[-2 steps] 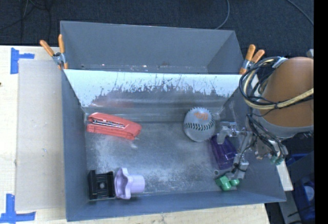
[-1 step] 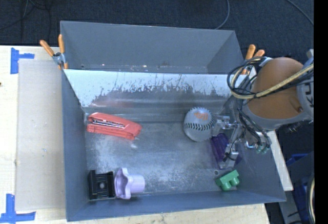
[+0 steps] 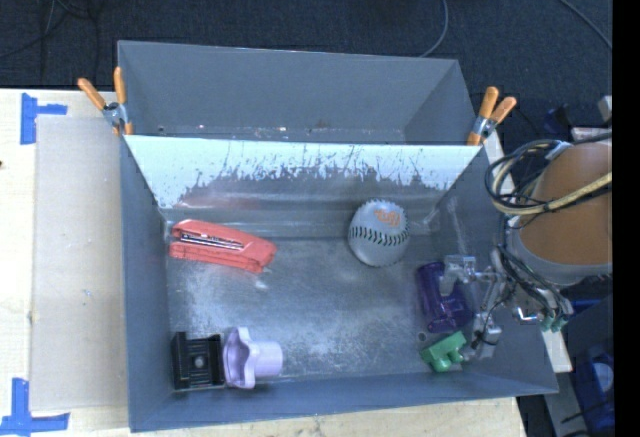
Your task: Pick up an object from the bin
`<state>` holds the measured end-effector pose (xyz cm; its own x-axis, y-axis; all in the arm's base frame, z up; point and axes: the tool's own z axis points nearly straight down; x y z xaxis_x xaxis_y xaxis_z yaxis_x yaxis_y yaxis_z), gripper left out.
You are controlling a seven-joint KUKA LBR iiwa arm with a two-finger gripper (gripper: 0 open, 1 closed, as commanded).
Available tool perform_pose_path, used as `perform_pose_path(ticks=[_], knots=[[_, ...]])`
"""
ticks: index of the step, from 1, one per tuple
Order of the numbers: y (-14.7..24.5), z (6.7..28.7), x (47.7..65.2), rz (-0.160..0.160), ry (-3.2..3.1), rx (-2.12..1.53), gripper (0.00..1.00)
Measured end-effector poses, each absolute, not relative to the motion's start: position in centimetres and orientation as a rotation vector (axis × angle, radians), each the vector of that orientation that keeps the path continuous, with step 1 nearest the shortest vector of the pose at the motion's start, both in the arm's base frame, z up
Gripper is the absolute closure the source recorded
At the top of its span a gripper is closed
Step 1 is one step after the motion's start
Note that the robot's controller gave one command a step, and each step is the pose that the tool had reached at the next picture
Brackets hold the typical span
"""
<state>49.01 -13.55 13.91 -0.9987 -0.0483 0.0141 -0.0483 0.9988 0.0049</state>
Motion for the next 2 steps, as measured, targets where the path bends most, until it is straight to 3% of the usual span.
perform_pose_path(ticks=[1, 2], knots=[[-14.3, 13.7, 53.7, -0.002, -3.123, -0.332, 0.00], [-13.9, 11.0, 52.1, -0.003, -3.129, -0.197, 0.00]])
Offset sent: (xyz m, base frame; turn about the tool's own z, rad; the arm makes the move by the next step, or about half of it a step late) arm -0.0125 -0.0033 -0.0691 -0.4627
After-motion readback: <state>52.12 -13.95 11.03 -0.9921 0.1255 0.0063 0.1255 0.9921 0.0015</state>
